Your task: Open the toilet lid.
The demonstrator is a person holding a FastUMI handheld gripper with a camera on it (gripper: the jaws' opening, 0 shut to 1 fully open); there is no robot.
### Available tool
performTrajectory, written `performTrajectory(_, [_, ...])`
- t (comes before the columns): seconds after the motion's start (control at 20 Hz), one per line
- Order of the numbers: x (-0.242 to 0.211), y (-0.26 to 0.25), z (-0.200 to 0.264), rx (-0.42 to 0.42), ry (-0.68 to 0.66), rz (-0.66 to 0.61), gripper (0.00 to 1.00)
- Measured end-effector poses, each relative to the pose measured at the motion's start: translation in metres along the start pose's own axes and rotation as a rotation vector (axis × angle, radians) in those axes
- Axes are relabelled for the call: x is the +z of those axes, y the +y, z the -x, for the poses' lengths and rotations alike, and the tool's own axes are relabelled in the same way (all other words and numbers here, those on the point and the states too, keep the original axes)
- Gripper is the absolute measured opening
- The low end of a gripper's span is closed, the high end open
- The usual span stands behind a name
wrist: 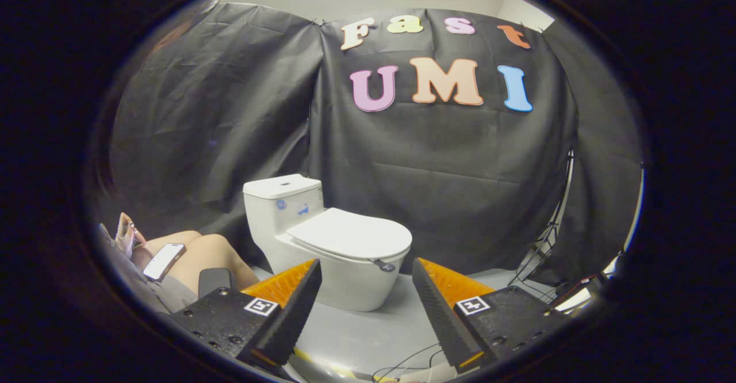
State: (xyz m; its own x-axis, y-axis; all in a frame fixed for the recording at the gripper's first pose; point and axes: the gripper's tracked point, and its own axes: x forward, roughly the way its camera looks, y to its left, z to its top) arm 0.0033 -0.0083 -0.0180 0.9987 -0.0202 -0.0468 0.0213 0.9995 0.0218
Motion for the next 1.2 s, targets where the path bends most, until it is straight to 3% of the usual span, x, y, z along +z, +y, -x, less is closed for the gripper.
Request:
performTrajectory(0.3, [0.044,-0.008,-0.023,0.051,-0.016,0.039,0.97])
performTrajectory(0.5, [0.083,-0.020,-0.067,0.085,-0.013,-0.020,0.97])
performTrajectory(0.65, [0.100,-0.037,-0.114,0.052,-0.015,-0.028,0.97])
performTrajectory(1.2, [0.038,-0.093,-0.273,-0.122,0.063,-0.031,0.97])
